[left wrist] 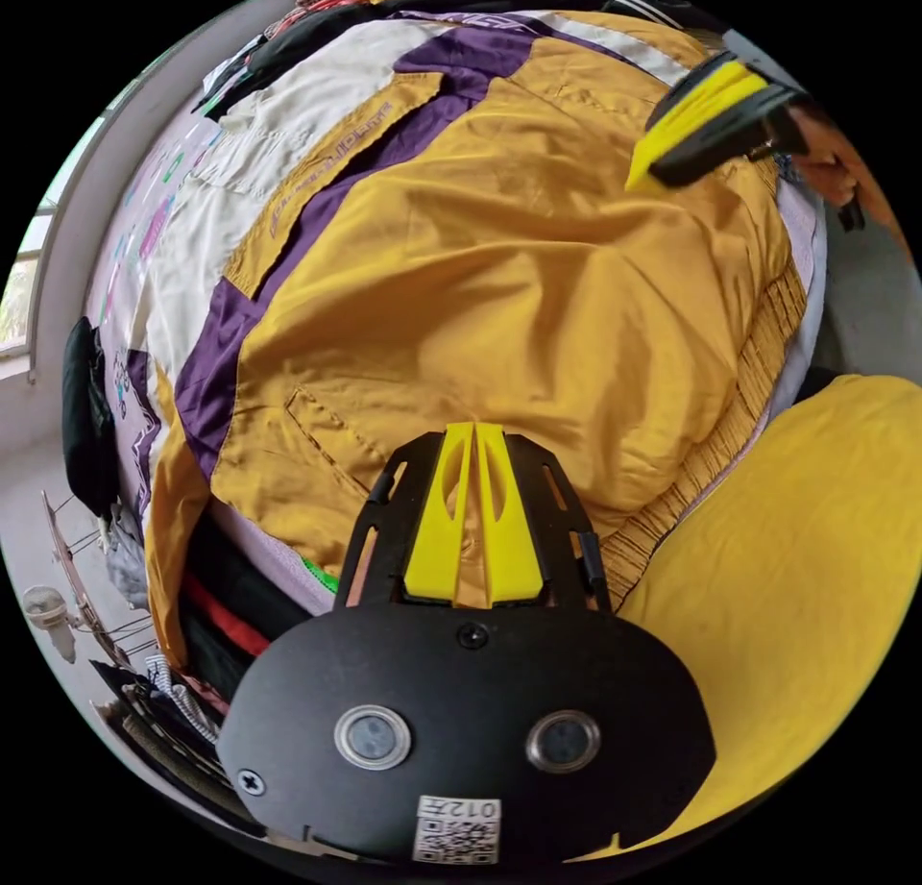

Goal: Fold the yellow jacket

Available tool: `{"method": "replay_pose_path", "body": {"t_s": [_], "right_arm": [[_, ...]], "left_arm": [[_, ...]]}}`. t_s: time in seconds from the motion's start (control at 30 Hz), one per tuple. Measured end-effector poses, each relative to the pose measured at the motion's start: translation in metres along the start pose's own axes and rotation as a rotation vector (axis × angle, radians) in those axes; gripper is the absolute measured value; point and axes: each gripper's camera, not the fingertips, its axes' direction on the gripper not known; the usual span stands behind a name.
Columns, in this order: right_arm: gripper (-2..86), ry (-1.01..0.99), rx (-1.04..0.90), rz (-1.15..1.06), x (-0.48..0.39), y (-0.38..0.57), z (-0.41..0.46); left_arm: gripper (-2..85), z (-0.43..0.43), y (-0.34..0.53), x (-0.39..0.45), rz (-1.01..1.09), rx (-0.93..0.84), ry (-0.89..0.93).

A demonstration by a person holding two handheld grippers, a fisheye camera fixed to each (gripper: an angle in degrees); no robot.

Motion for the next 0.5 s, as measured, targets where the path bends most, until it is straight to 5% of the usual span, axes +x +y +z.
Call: {"method": "replay_pose_path", "body": {"t_s": [0.23,0.5], "right_arm": [[8.4,0.317,0.149,0.323,0.087,0.112,-0.064],[9.6,0.488,0.049,0.067,0.033,0.200,-0.016]], "left_arm": [[0.5,-0.005,0.000,-0.024,-0.102,0.012,0.132],[0.2,-0.001,-0.007,-0.051,-0.151,-0.039,0.279]]}}
